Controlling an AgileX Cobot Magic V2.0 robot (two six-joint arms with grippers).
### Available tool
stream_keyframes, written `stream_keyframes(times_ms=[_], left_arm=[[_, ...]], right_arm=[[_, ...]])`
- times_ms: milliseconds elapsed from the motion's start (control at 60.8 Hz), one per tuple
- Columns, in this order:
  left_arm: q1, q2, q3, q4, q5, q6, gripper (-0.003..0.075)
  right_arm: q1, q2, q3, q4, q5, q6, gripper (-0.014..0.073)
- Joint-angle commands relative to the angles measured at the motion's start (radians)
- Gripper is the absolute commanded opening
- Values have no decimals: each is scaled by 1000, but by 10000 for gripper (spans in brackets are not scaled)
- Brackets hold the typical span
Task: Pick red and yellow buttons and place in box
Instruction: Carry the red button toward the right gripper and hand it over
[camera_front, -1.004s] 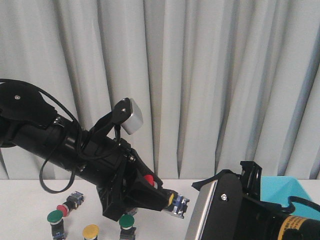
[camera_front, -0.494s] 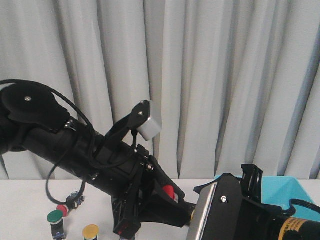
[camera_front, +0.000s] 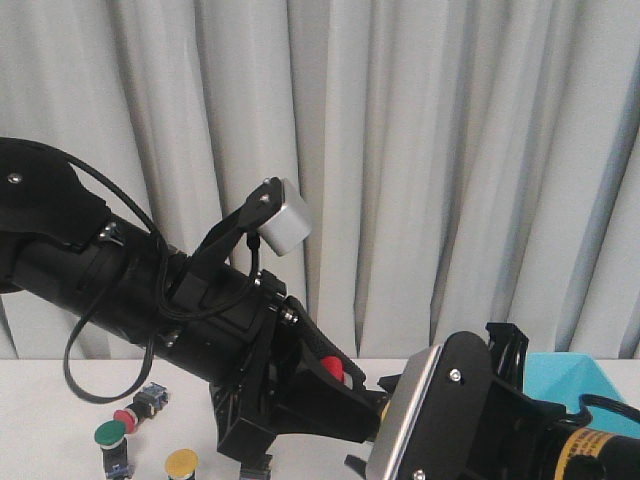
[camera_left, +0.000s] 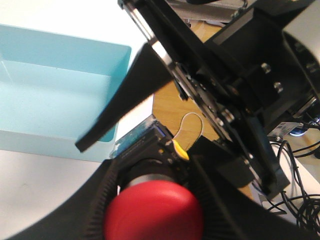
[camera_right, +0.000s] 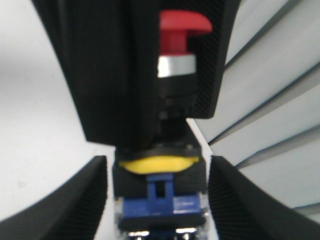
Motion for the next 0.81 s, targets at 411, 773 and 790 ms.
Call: stream_keyframes(times_ms=[411, 773, 790], left_arm=[[-5, -41, -25, -158, 13, -91, 15], [-5, -41, -25, -153, -15, -92, 361], [-5, -41, -25, -153, -15, -92, 384]], right_arm=[[-2, -19, -35, -9, -86, 23, -14], [-2, -19, -35, -9, -89, 26, -8], [-2, -19, -35, -9, -89, 28, -8]])
